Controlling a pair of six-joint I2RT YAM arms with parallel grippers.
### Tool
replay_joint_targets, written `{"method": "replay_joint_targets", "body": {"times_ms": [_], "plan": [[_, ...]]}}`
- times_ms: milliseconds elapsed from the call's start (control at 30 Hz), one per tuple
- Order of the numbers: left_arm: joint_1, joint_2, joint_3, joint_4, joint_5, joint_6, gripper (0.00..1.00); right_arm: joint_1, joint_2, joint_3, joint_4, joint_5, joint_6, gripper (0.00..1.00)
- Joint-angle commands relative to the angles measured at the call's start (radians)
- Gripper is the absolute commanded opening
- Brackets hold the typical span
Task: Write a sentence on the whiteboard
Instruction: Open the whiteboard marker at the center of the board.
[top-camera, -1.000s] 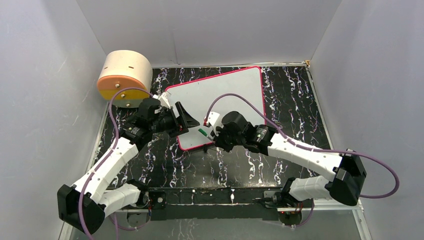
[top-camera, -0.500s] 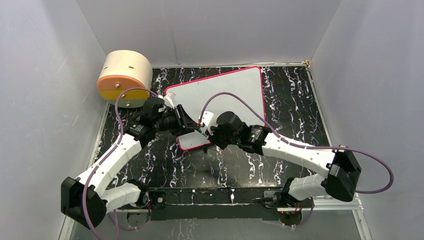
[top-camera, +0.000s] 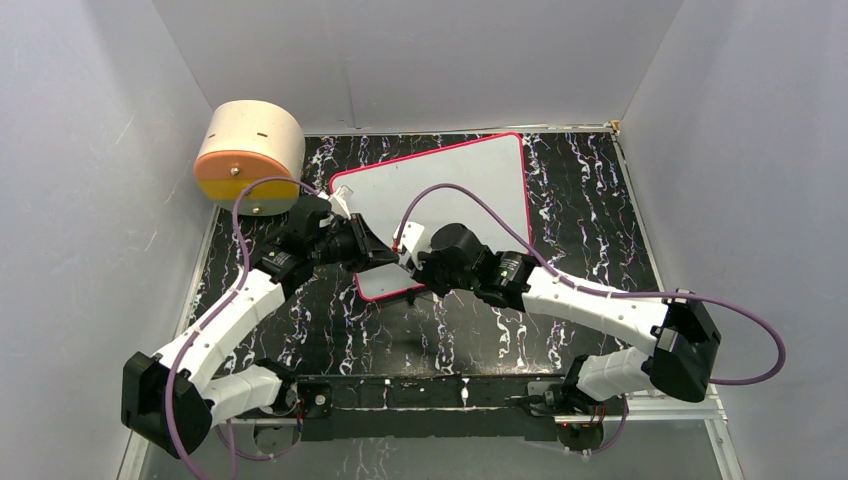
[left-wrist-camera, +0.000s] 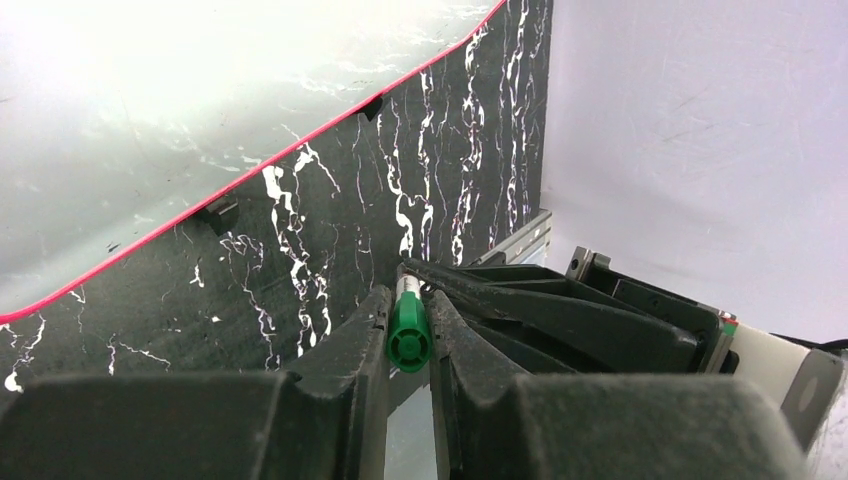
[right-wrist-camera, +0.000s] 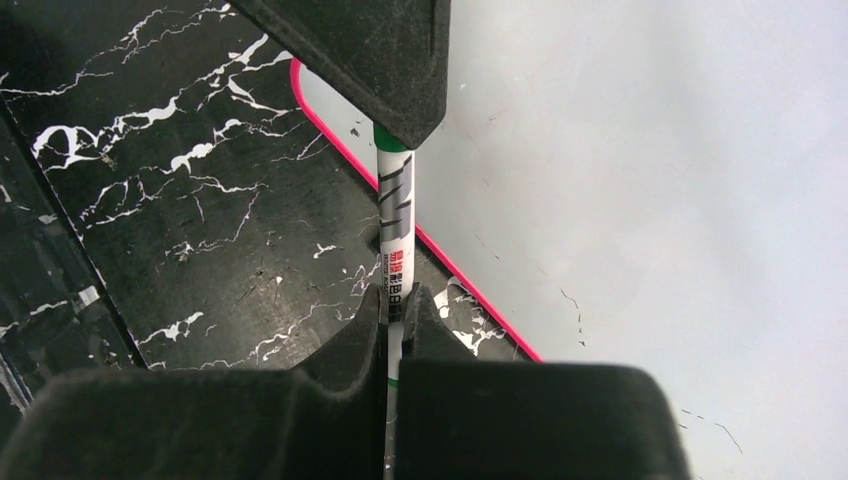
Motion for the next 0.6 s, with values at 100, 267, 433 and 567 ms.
{"method": "replay_joint_targets", "body": {"times_ms": [100, 267, 433, 567], "plan": [[-0.004, -0.091, -0.085, 0.128, -0.025, -0.091, 0.00, 0.003, -0.062, -0.018, 0.139, 0.009, 0.077, 0.32], [-0.004, -0.117, -0.139, 0.224, -0.030, -0.152, 0.00, -0.008, -0.154, -0.094, 0.221, 0.032, 0.147, 0.58], [-0.003, -0.146, -0.204, 0.349, -0.031, -0.216, 0.00, -0.062, -0.250, -0.184, 0.313, -0.015, 0.295, 0.73], [-0.004, -0.165, -0.274, 0.484, -0.012, -0.289, 0.00, -0.145, -0.340, -0.280, 0.435, -0.136, 0.455, 0.79]]}}
